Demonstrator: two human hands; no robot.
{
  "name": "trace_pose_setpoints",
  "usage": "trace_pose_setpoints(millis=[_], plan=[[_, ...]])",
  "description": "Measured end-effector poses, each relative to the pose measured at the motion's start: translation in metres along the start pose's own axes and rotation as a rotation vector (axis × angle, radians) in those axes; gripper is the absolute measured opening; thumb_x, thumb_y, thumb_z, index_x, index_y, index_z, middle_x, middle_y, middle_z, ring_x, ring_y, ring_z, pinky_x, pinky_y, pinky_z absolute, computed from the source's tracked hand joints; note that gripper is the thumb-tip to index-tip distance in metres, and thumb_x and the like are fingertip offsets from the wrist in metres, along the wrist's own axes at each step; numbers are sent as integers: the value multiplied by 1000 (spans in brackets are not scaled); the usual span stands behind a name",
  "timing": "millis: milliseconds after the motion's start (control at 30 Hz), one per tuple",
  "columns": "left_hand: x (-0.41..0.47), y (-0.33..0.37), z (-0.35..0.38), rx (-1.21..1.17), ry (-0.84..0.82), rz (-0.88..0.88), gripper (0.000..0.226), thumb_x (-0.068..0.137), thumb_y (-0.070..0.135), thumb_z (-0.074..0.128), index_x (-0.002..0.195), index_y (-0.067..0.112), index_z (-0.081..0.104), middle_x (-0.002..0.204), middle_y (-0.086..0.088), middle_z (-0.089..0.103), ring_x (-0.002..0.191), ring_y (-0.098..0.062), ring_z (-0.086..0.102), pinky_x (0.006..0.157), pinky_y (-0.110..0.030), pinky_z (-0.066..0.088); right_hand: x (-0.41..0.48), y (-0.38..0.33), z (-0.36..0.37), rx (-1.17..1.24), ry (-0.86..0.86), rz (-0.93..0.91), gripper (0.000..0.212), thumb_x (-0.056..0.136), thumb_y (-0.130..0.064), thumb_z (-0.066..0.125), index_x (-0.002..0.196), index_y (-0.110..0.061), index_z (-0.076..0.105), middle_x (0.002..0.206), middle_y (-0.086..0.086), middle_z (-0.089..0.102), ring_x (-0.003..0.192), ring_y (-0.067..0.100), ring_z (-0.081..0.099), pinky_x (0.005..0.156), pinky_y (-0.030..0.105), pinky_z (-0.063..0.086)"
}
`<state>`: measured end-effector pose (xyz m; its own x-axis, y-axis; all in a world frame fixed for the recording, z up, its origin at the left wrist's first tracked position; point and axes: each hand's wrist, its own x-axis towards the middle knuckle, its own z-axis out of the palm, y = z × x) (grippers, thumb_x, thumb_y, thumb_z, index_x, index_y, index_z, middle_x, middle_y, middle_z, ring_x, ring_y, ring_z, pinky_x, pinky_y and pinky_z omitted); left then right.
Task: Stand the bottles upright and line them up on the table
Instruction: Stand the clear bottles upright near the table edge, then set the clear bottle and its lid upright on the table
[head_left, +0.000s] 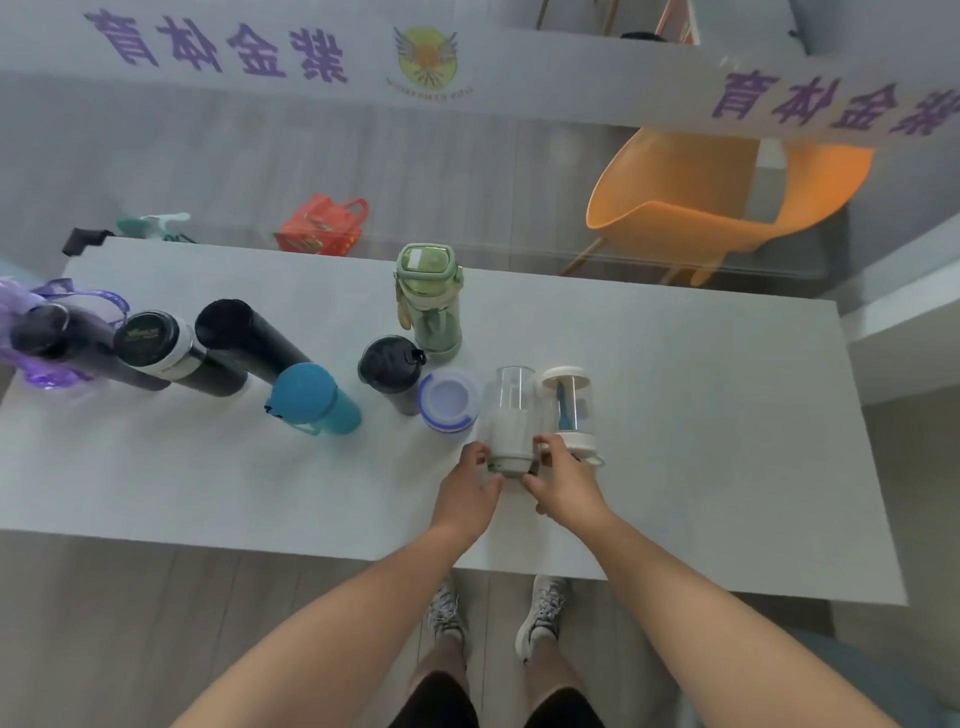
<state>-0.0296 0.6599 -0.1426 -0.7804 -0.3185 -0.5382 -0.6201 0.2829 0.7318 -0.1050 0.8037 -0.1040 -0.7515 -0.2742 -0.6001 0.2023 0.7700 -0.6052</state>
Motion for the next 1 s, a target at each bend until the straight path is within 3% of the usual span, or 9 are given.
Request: trace_pose_setpoints(millis=[67, 200, 367, 500, 600, 733, 867, 1000], plan=[[-3, 2, 2, 17, 44, 4, 31, 90, 24, 61, 113, 35, 43, 120, 6, 60, 92, -23, 64, 85, -42, 53, 0, 3, -3, 73, -19, 14, 57, 88, -17, 70, 137, -26, 45, 124, 0, 57, 84, 22, 65, 49, 19, 53], [-28, 14, 1, 17, 125, 4, 30, 89, 28, 65, 109, 36, 44, 112, 10, 59, 92, -15, 59, 76, -30, 46, -15, 5, -18, 150, -96, 50, 50, 88, -21, 73, 132, -25, 49, 114, 4, 61, 71, 23, 67, 54, 28, 57], [-63, 37, -6, 67, 223, 71, 31, 90, 28, 65, 115, 30, 47, 108, 5, 58, 79, -14, 59, 73, -30, 50, -35, -6, -48, 161, -213, 10, 40, 91, -37, 67, 127, -27, 51, 105, 8, 66, 63, 20, 68, 60, 30, 56], [-74, 56, -13, 110, 269, 175, 30, 90, 26, 67, 113, 31, 49, 105, 6, 58, 70, -12, 55, 68, -23, 44, -40, -17, -69, 236, -222, -16, 37, 96, -37, 62, 126, -17, 57, 99, 15, 69, 60, 21, 63, 61, 34, 54], [-73, 70, -15, 213, 281, 278, 32, 92, 24, 64, 122, 29, 54, 119, 6, 56, 77, -10, 53, 74, -23, 46, -36, -26, -76, 314, -193, 15, 36, 96, -28, 63, 128, -12, 57, 93, 13, 67, 57, 20, 59, 60, 34, 51], [-69, 82, -16, 373, 284, 306, 35, 95, 22, 56, 129, 28, 54, 144, 0, 40, 112, -19, 57, 85, -37, 55, -26, -39, -82, 375, -167, -10, 38, 96, -21, 63, 133, -15, 54, 103, 18, 66, 58, 21, 61, 55, 34, 49], [-67, 87, -16, 523, 293, 284, 37, 94, 24, 51, 128, 37, 45, 141, 0, 38, 108, -26, 56, 72, -43, 57, -17, -39, -88, 353, -161, -12, 30, 94, -13, 62, 124, -12, 57, 95, 15, 63, 52, 24, 60, 53, 42, 50], [-69, 87, -10, 596, 336, 277, 40, 89, 22, 56, 126, 32, 46, 141, -6, 38, 108, -27, 55, 70, -35, 55, -9, -26, -97, 340, -91, 16, 28, 93, -8, 61, 120, -1, 63, 95, 13, 69, 51, 18, 60, 54, 31, 52]])
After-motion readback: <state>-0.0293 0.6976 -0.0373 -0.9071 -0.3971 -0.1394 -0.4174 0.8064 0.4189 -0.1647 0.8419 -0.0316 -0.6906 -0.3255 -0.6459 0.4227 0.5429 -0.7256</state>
